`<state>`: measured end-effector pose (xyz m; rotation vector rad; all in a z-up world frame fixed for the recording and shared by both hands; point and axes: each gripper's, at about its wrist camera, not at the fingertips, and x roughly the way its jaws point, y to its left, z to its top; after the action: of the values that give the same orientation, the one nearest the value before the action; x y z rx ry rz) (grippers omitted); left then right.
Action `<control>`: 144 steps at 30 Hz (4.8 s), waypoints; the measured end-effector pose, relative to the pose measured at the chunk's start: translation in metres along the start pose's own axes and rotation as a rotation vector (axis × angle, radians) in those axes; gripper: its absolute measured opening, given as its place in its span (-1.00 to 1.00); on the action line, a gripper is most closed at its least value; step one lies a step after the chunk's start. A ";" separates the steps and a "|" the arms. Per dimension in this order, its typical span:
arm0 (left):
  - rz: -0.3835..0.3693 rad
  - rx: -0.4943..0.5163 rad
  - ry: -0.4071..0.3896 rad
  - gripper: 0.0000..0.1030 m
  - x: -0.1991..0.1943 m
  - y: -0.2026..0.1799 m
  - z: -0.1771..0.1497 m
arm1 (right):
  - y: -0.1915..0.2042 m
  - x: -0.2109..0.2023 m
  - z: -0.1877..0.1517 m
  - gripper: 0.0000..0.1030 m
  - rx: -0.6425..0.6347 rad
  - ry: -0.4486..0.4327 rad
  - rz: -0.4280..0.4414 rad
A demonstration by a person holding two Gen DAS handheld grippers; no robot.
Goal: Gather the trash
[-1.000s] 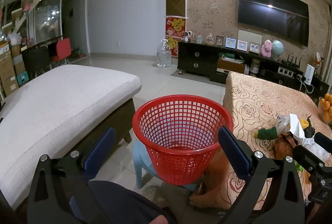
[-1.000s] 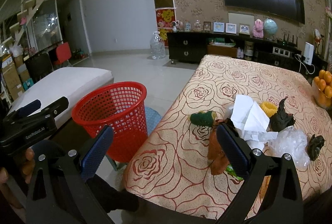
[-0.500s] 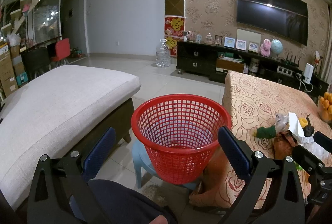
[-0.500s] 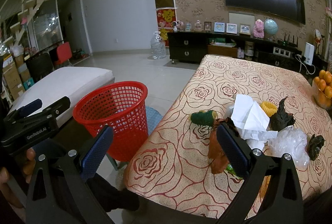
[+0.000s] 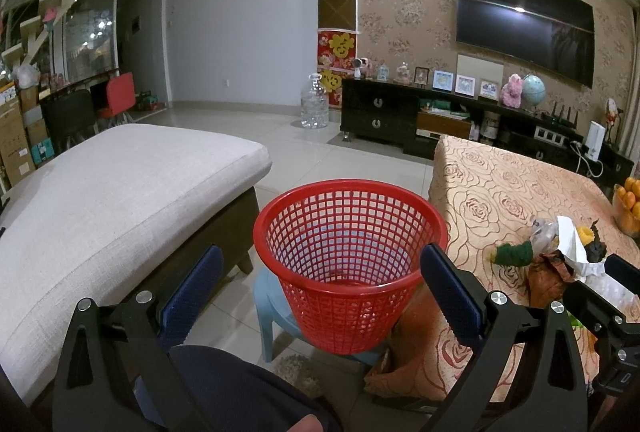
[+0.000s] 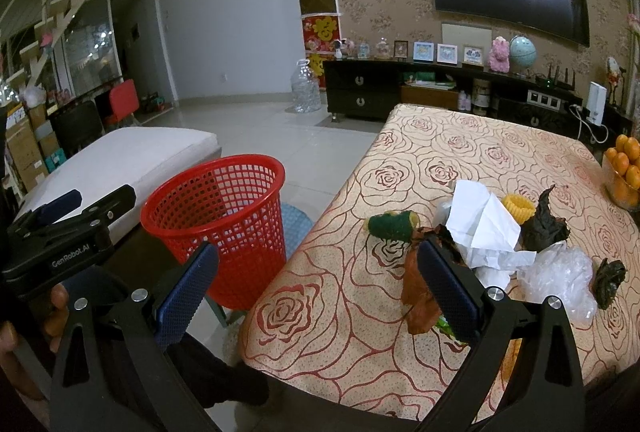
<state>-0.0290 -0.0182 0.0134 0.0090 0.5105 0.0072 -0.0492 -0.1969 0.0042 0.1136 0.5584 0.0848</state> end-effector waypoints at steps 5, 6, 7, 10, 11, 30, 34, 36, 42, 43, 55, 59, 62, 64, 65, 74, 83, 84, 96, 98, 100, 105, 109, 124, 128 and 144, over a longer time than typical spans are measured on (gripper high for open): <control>-0.001 0.002 0.002 0.85 0.001 0.000 -0.002 | 0.000 0.001 0.000 0.88 0.000 0.000 0.000; -0.001 0.002 0.002 0.85 0.001 0.000 -0.002 | 0.000 0.000 0.000 0.88 -0.001 0.000 -0.001; -0.001 0.001 0.002 0.85 0.001 0.000 -0.002 | 0.000 0.000 0.001 0.88 0.000 0.000 0.000; -0.001 0.002 0.003 0.85 0.001 0.000 -0.002 | 0.000 0.000 0.000 0.88 0.000 0.001 0.000; -0.001 0.003 0.003 0.85 0.000 -0.001 -0.003 | 0.000 0.000 0.000 0.88 0.000 0.001 0.000; -0.016 -0.012 0.012 0.85 0.002 0.005 -0.007 | -0.015 -0.008 -0.001 0.88 0.013 -0.013 -0.022; -0.033 0.002 0.020 0.85 0.003 0.001 -0.007 | -0.039 -0.013 -0.003 0.88 0.043 -0.009 -0.068; -0.043 0.011 0.024 0.85 0.005 -0.003 -0.008 | -0.053 -0.015 -0.004 0.88 0.063 -0.008 -0.100; -0.083 0.052 0.045 0.85 0.010 -0.023 -0.014 | -0.100 -0.023 -0.013 0.88 0.145 0.006 -0.194; -0.092 0.061 0.049 0.85 0.011 -0.026 -0.015 | -0.107 -0.024 -0.014 0.88 0.157 0.008 -0.207; -0.221 0.188 0.080 0.85 0.017 -0.090 -0.024 | -0.173 -0.039 -0.029 0.88 0.268 0.007 -0.310; -0.287 0.255 0.084 0.85 0.019 -0.124 -0.027 | -0.189 -0.039 -0.035 0.88 0.302 0.015 -0.330; -0.335 0.322 0.079 0.85 0.020 -0.153 -0.029 | -0.198 -0.038 -0.039 0.88 0.318 0.024 -0.335; -0.365 0.347 0.090 0.85 0.024 -0.169 -0.030 | -0.202 -0.037 -0.042 0.88 0.324 0.028 -0.338; -0.387 0.354 0.102 0.85 0.028 -0.176 -0.030 | -0.204 -0.036 -0.043 0.88 0.327 0.030 -0.339; -0.507 0.396 0.244 0.85 0.073 -0.230 -0.040 | -0.221 -0.031 -0.051 0.88 0.366 0.052 -0.343; -0.567 0.368 0.323 0.60 0.099 -0.243 -0.049 | -0.229 -0.024 -0.058 0.88 0.383 0.082 -0.340; -0.573 0.373 0.334 0.36 0.101 -0.244 -0.051 | -0.229 -0.023 -0.058 0.88 0.385 0.084 -0.341; -0.589 0.316 0.306 -0.16 0.090 -0.216 -0.046 | -0.232 -0.021 -0.059 0.88 0.393 0.082 -0.347; -0.582 0.310 0.289 -0.16 0.084 -0.209 -0.043 | -0.232 -0.022 -0.059 0.88 0.394 0.076 -0.348; -0.566 0.314 0.263 -0.16 0.077 -0.202 -0.040 | -0.232 -0.024 -0.059 0.88 0.393 0.068 -0.349; -0.516 0.310 0.214 -0.16 0.065 -0.186 -0.036 | -0.234 -0.027 -0.060 0.88 0.389 0.059 -0.355; -0.477 0.305 0.162 -0.16 0.056 -0.171 -0.031 | -0.233 -0.025 -0.060 0.88 0.375 0.057 -0.349; -0.465 0.246 0.125 -0.16 0.052 -0.147 -0.023 | -0.225 0.028 -0.049 0.88 0.266 0.166 -0.320; -0.463 0.235 0.123 -0.16 0.053 -0.140 -0.022 | -0.228 0.042 -0.052 0.62 0.271 0.217 -0.311; -0.444 0.189 0.087 -0.16 0.046 -0.120 -0.012 | -0.218 0.005 -0.039 0.00 0.270 0.093 -0.304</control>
<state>0.0060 -0.1379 -0.0207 0.0804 0.5903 -0.4772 -0.0547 -0.4088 -0.0599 0.2865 0.6729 -0.2836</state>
